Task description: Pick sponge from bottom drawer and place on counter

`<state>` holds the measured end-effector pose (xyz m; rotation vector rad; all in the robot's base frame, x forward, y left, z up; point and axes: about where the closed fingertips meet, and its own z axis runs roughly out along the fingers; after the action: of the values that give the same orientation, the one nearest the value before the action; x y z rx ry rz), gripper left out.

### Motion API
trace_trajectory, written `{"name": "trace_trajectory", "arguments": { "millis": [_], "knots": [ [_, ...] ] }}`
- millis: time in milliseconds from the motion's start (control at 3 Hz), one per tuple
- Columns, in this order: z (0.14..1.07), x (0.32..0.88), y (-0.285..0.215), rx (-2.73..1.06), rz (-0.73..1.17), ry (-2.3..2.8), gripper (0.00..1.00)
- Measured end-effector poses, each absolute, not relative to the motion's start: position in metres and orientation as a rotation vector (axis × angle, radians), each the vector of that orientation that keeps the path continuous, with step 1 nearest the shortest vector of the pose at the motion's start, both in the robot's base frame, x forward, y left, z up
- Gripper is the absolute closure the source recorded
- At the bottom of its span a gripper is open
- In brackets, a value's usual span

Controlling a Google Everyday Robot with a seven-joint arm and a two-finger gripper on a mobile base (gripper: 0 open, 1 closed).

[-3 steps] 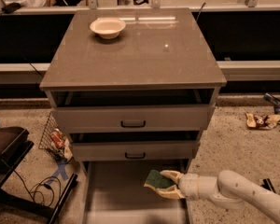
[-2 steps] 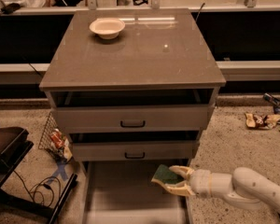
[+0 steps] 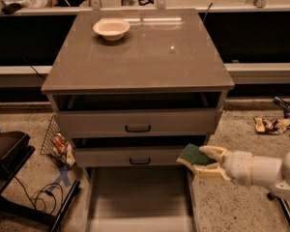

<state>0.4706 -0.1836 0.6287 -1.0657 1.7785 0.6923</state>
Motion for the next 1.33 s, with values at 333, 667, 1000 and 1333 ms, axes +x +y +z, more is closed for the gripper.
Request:
{"name": "trace_trajectory", "arguments": {
  "millis": [333,667,1000,1333],
  "knots": [
    [0.695,0.483,-0.201,-1.041,0.620,1.796,1.00],
    [0.747,0.492,-0.210,-1.013,0.554,1.818,1.00],
    [0.792,0.489,-0.213,-0.992,0.473,1.834,1.00],
    [0.792,0.489,-0.213,-0.992,0.473,1.834,1.00]
  ]
}}
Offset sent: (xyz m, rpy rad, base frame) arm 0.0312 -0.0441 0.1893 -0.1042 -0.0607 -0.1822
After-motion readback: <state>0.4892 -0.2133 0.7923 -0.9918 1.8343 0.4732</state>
